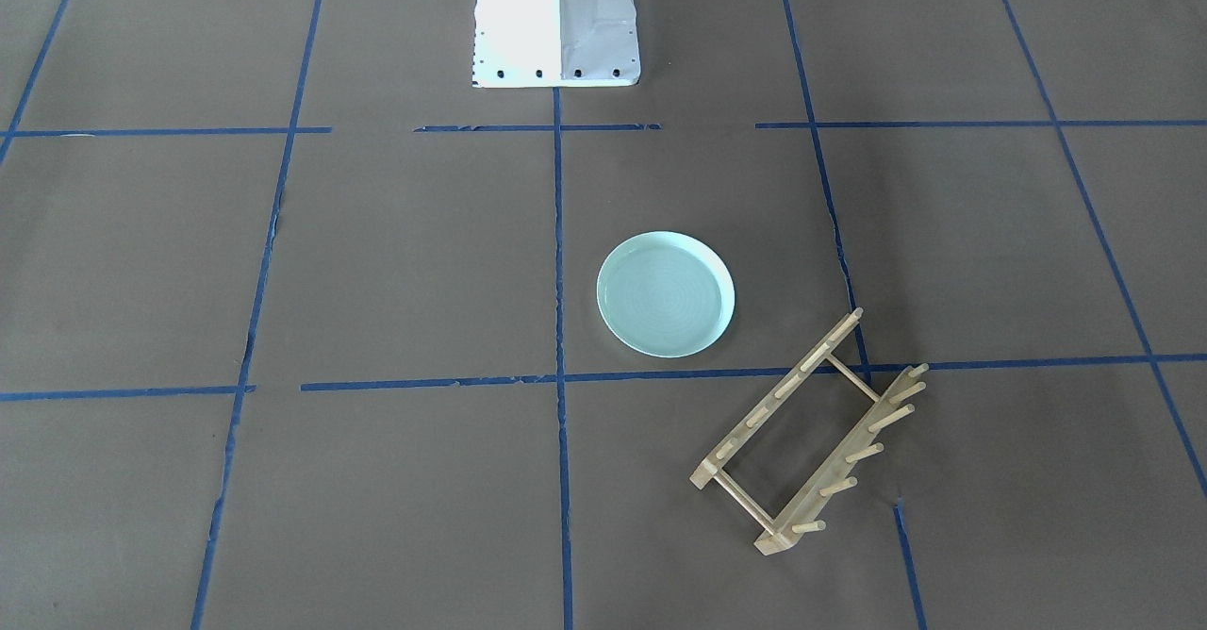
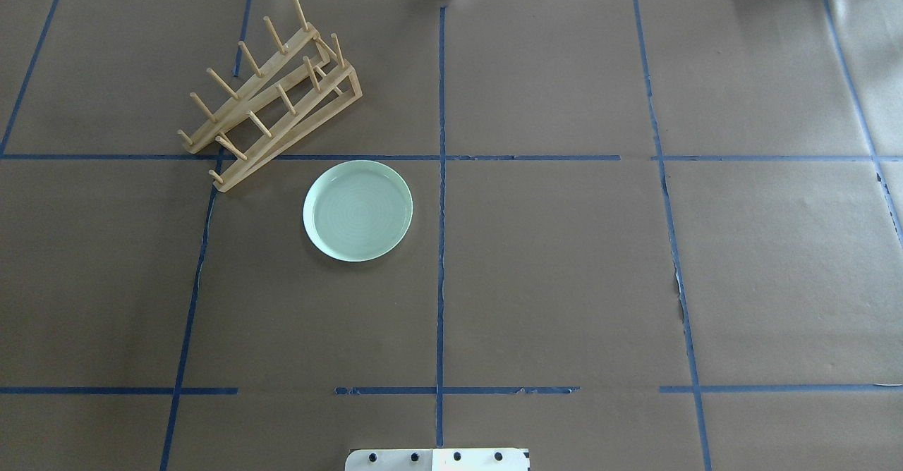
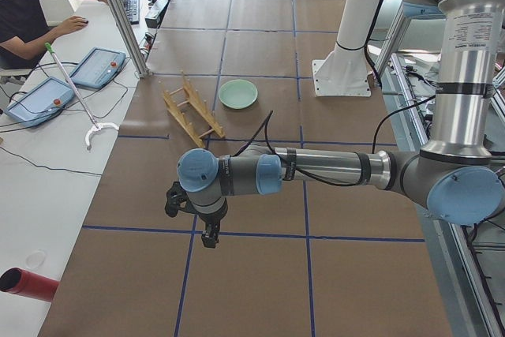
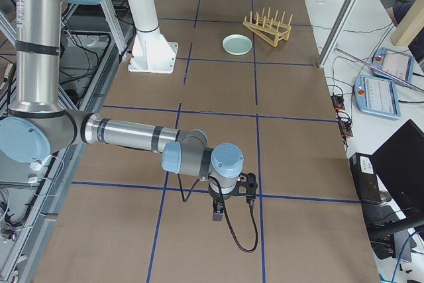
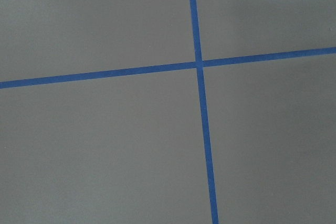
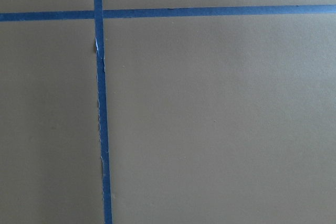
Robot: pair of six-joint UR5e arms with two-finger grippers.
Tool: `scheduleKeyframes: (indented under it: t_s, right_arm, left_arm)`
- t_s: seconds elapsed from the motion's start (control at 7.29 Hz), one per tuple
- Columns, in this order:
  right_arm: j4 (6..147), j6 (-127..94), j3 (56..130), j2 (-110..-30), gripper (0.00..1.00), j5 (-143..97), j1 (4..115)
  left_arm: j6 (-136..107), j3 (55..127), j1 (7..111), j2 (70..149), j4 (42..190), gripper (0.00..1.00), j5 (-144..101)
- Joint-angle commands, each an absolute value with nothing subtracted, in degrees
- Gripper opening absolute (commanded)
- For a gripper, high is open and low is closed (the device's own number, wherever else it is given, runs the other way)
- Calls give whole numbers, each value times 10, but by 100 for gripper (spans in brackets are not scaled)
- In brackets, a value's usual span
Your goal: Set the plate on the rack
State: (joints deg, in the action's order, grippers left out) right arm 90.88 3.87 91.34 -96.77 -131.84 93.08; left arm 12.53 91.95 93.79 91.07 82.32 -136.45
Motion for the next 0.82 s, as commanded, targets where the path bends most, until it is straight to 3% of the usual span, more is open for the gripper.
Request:
scheduleKeyframes:
  t_s: [0.0, 0.69]
  right_arm:
    - [909, 39, 913, -968, 100, -1318, 931]
    - [909, 39, 913, -968, 100, -1318, 931]
  left_arm:
    - [138, 942, 937, 909, 835, 100, -1365]
    - [141, 938, 936, 864, 874, 100, -1365]
